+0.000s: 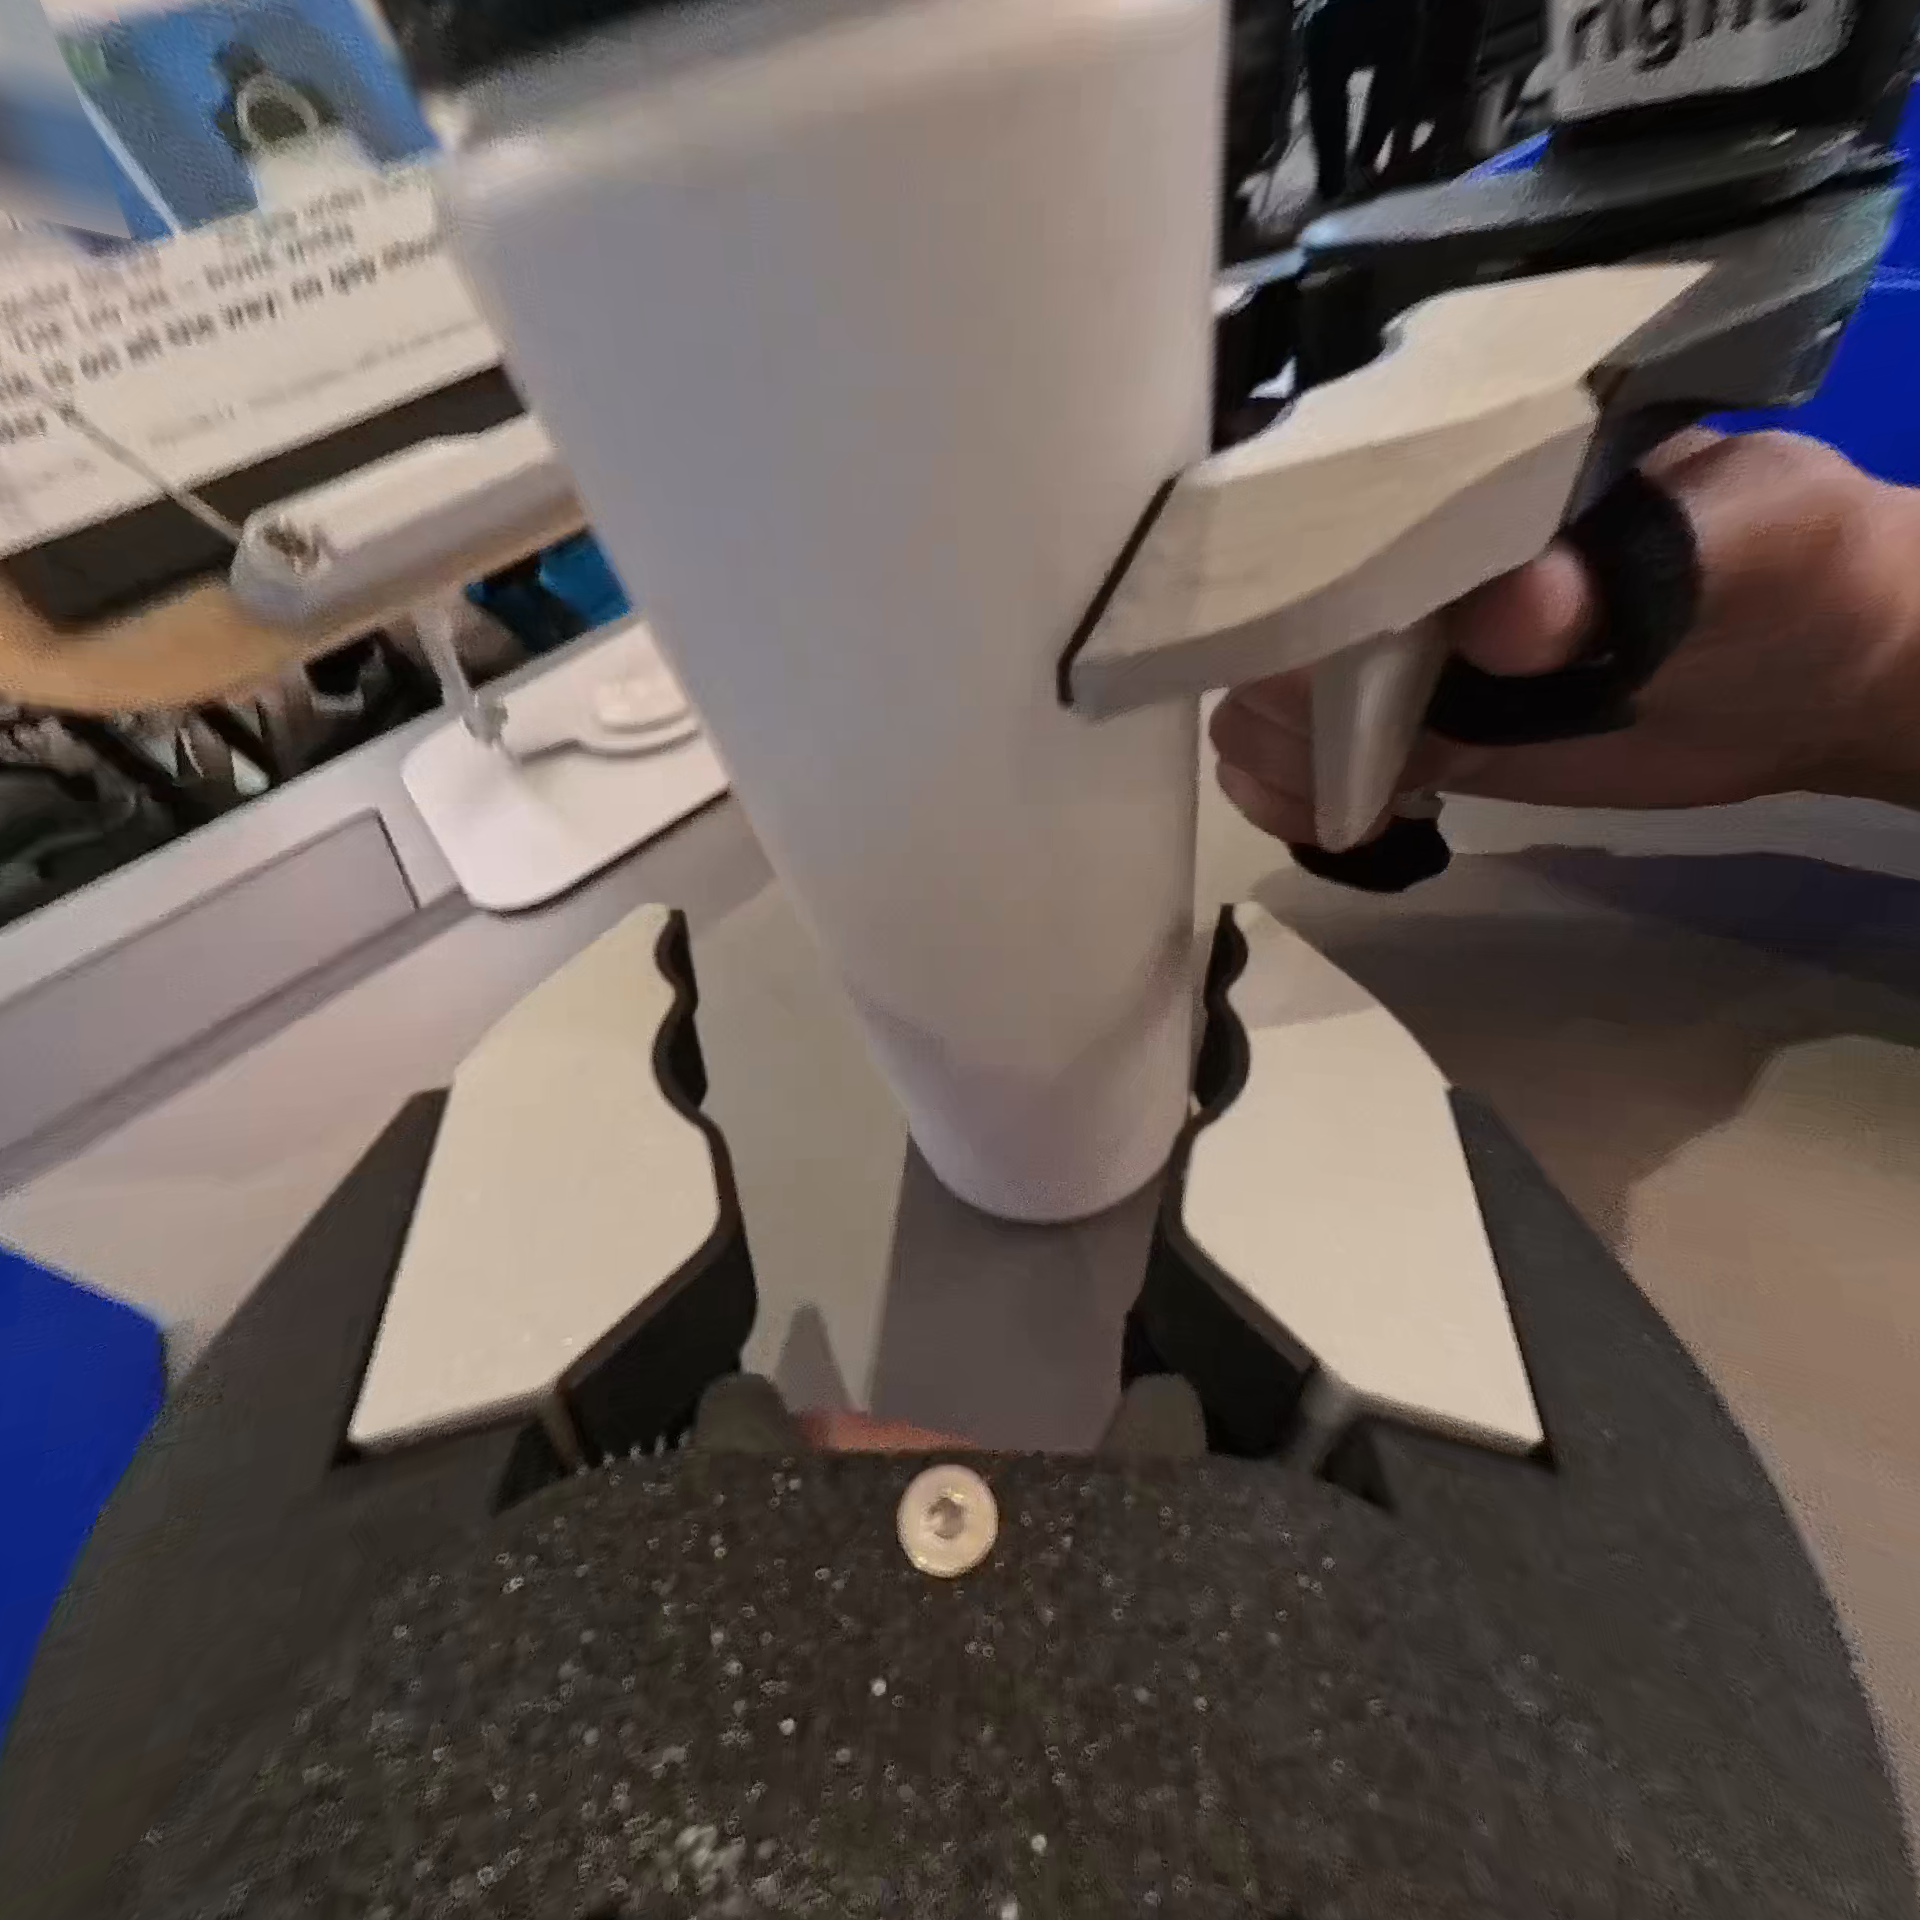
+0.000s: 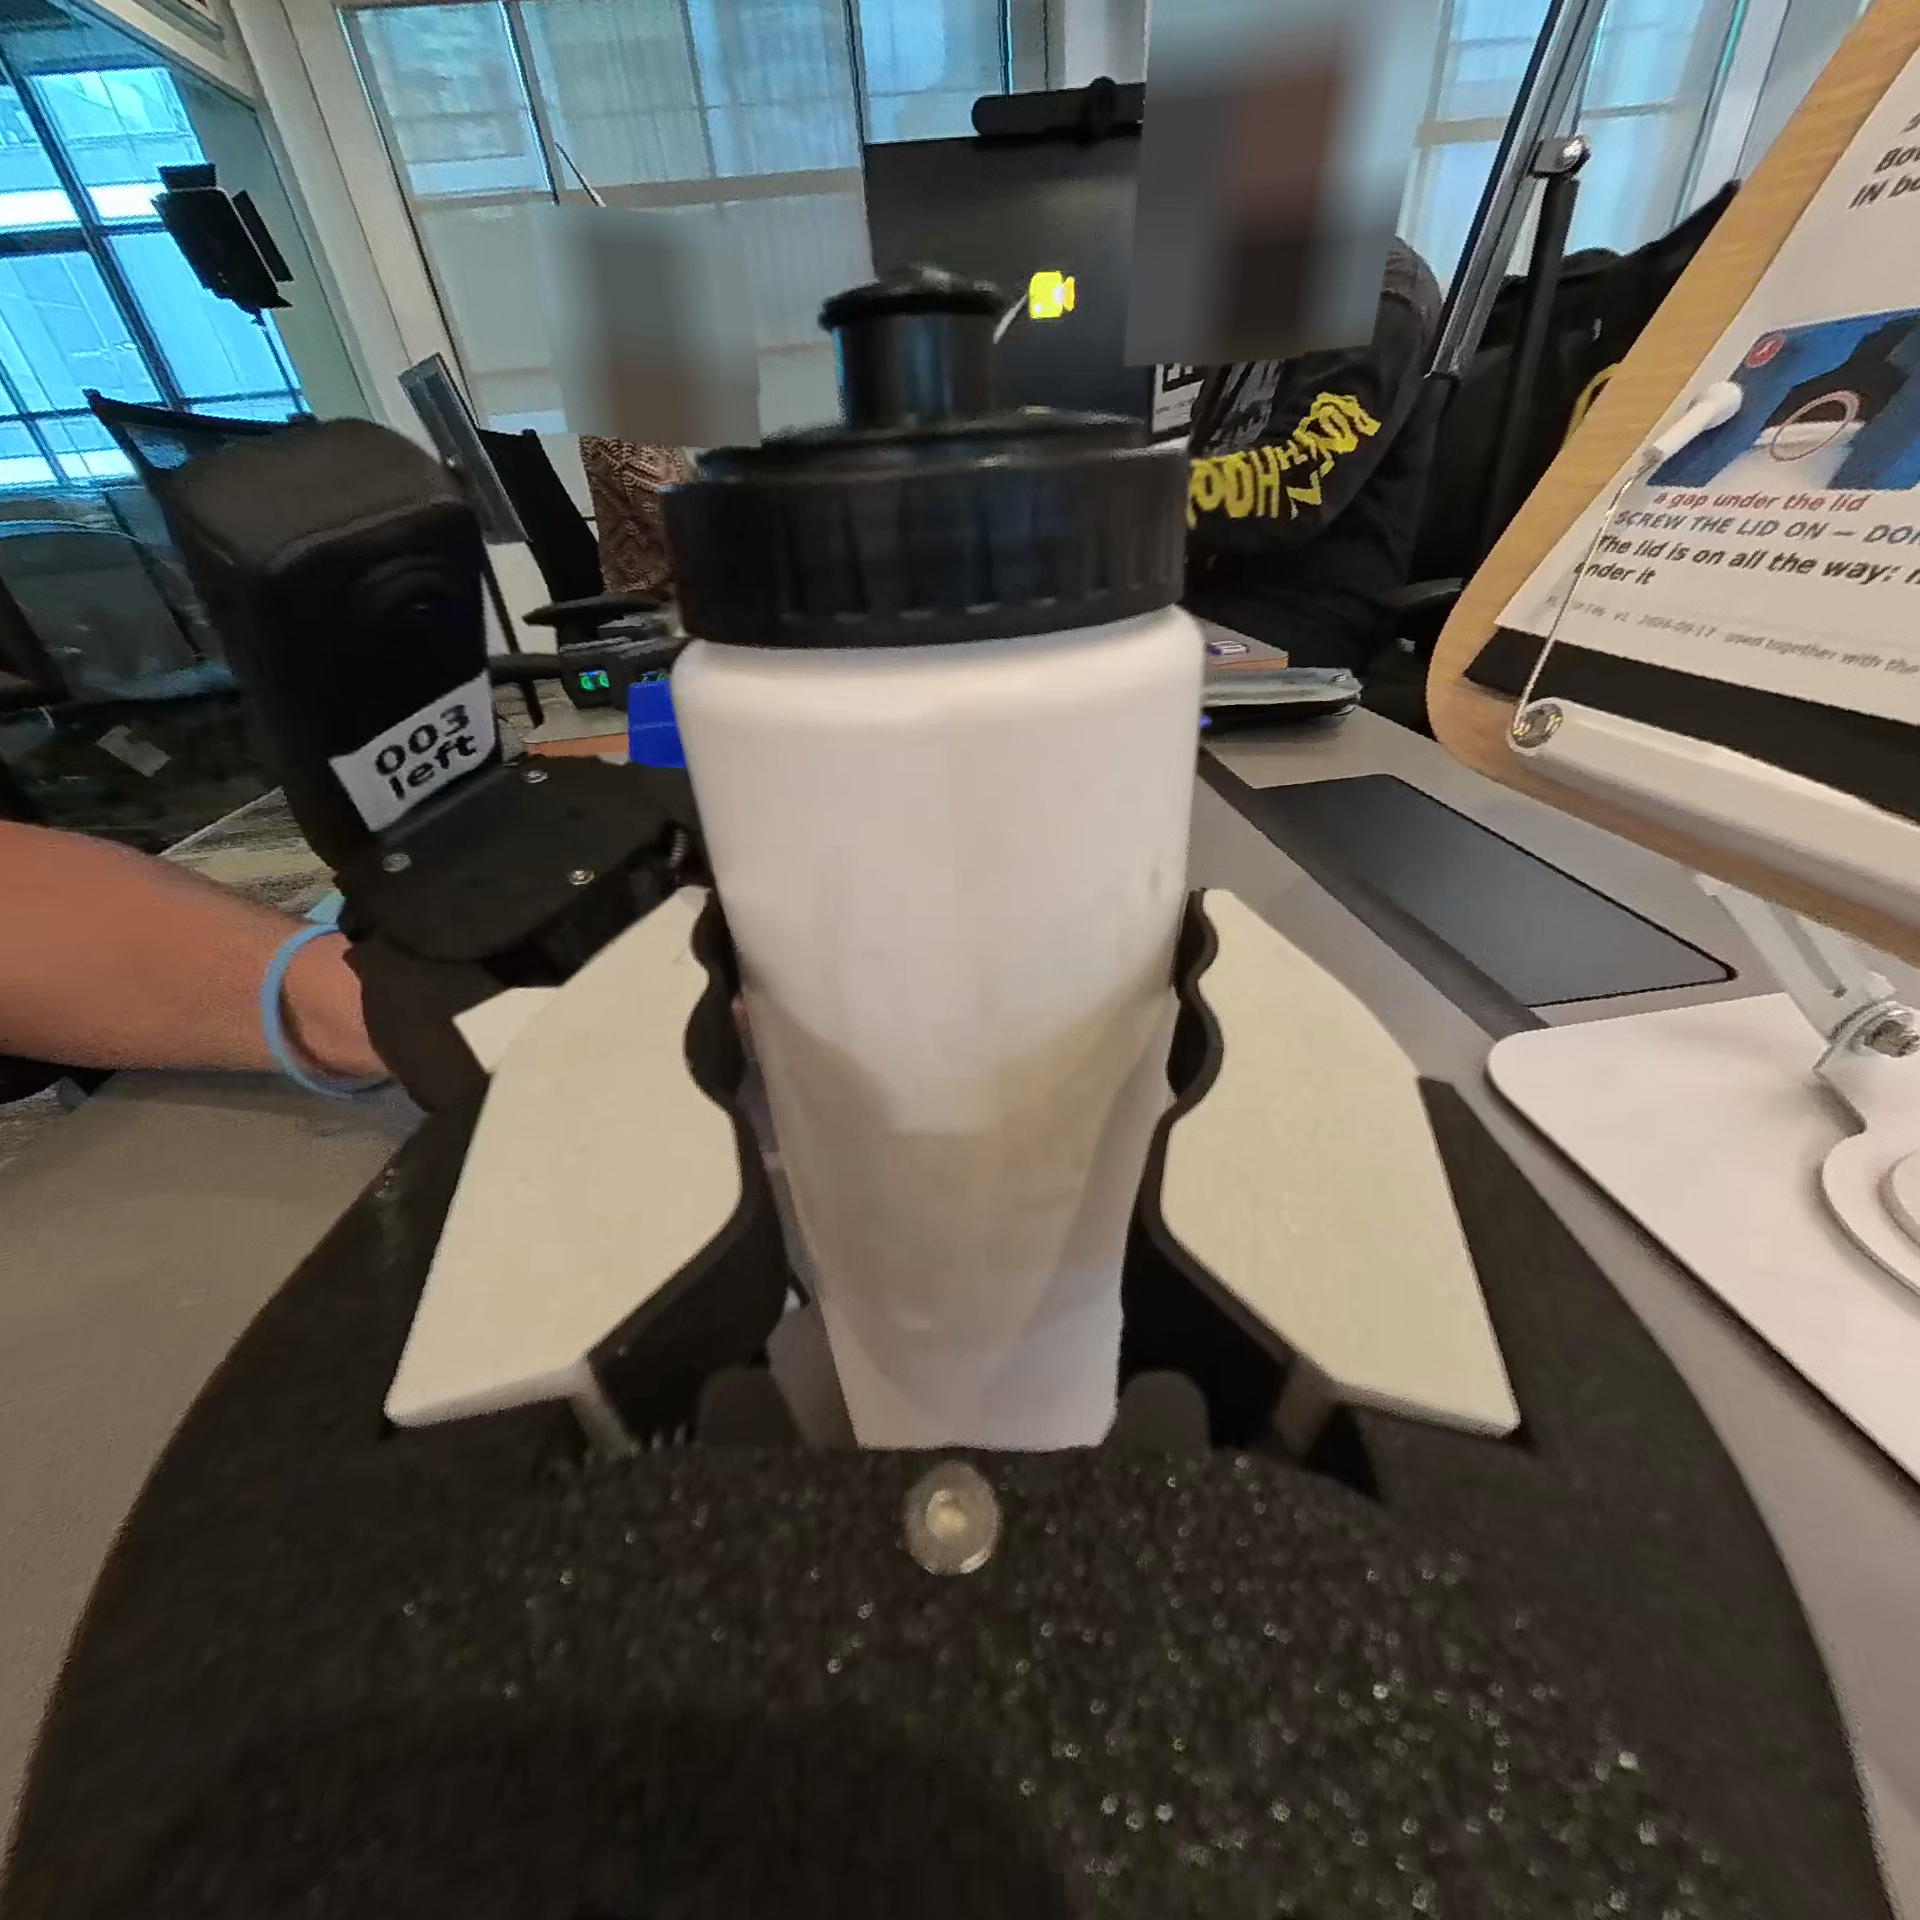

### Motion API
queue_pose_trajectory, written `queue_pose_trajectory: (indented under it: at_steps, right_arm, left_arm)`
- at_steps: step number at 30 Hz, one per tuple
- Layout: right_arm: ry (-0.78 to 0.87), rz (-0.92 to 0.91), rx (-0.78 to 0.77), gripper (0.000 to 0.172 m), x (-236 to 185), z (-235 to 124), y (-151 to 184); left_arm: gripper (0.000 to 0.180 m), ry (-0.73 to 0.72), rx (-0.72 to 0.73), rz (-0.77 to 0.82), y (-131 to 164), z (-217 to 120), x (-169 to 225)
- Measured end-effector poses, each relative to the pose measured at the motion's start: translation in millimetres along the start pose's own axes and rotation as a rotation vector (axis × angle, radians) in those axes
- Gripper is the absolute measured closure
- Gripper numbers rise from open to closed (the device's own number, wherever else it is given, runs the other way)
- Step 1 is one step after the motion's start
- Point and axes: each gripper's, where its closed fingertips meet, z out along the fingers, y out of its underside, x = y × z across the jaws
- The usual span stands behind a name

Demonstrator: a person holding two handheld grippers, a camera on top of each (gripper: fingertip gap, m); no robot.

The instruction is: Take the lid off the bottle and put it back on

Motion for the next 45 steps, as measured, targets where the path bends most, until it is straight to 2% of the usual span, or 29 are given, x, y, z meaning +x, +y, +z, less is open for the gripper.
queue_pose_trajectory:
  at_steps: [3, 10, 16, 21, 22, 23, 28, 31, 34, 38, 45]
  right_arm:
    - [-0.006, 0.013, -0.002, 0.09, 0, 0, 0]
    - [-0.023, 0.016, -0.034, 0.09, -2, -1, 2]
    - [-0.075, 0.042, -0.039, 0.09, -10, 0, 3]
    - [-0.043, 0.028, -0.103, 0.091, -7, -1, 3]
    - [-0.036, 0.023, -0.106, 0.086, -7, -1, 0]
    - [-0.037, 0.019, -0.091, 0.079, -8, -2, -6]
    - [-0.003, 0.003, -0.033, 0.082, -13, -4, -40]
    - [0.0, -0.008, -0.068, 0.093, -16, -1, -39]
    - [-0.01, -0.009, -0.071, 0.093, -17, -2, -39]
    - [-0.031, -0.011, -0.091, 0.093, -20, -2, -38]
    - [-0.047, 0.007, -0.091, 0.093, -23, -1, -38]
  left_arm:
    - [0.094, 0.044, 0.077, 0.022, -11, 3, 3]
    - [0.098, 0.252, 0.219, -0.157, -34, 3, 6]
    - [0.099, 0.417, 0.284, -0.216, -40, -2, 10]
    - [0.099, 0.464, 0.268, -0.218, -40, 0, 9]
    - [0.1, 0.466, 0.273, -0.222, -41, 0, 9]
    - [0.1, 0.467, 0.281, -0.218, -41, -1, 10]
    - [0.1, 0.471, 0.286, -0.175, -40, -6, 17]
    - [0.099, 0.461, 0.291, -0.195, -40, -6, 14]
    - [0.099, 0.471, 0.29, -0.2, -41, -8, 16]
    - [0.088, 0.552, 0.339, -0.275, -60, -17, 17]
    - [0.095, 0.546, 0.321, -0.215, -61, -11, 18]
